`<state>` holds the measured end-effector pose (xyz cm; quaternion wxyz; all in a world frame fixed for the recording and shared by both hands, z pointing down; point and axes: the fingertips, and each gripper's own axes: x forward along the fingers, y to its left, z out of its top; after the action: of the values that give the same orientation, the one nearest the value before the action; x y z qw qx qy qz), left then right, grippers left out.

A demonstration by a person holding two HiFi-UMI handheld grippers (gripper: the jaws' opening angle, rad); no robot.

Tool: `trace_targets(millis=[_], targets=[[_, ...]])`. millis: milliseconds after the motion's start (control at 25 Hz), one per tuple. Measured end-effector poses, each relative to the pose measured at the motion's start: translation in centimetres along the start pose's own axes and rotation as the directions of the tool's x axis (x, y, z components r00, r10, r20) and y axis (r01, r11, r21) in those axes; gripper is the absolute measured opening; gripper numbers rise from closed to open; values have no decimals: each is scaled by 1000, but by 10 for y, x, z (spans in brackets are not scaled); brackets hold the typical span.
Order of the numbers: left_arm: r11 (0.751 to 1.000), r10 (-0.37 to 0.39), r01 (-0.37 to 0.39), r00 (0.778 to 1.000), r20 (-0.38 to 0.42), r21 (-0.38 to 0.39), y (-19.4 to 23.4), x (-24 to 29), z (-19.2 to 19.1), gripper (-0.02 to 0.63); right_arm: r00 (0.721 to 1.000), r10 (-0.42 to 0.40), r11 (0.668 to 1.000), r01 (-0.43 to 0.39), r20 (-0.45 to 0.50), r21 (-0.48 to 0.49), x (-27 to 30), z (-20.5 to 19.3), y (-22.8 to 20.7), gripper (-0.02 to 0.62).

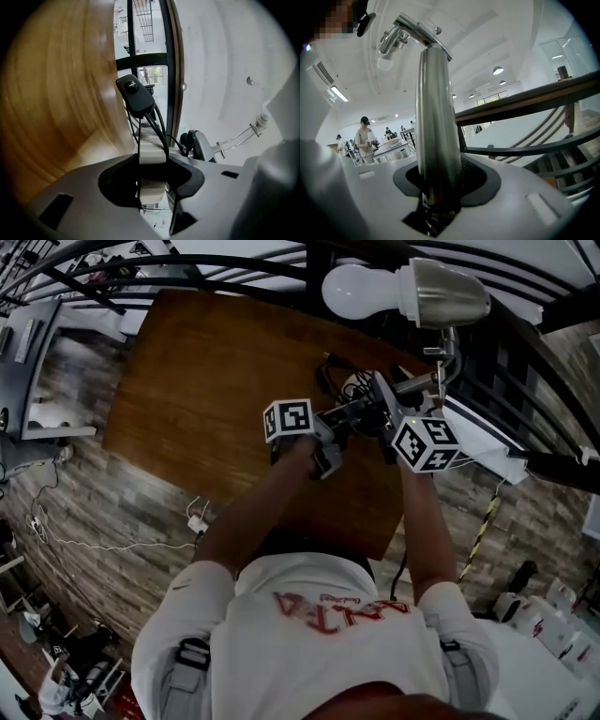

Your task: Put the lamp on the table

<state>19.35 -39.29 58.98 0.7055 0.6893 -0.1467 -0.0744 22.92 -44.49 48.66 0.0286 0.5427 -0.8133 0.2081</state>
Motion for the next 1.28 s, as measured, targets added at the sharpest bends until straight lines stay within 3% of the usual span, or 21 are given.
trace_targets(millis=[600,1000,1280], targets=[[999,-21,21,1000,-15,-29,47,73,35,150,1000,-2,1000,2,-28,-6,45,-20,-80,160],[999,22,-23,1000,-12,-40,71,77,37,150,999,-4,999,7,-47,50,54,-43,-96,160],[998,8,-8,1000,-4,-61,72,76,37,152,999,-5,999,7,-46,37,56,-46,-96,160]])
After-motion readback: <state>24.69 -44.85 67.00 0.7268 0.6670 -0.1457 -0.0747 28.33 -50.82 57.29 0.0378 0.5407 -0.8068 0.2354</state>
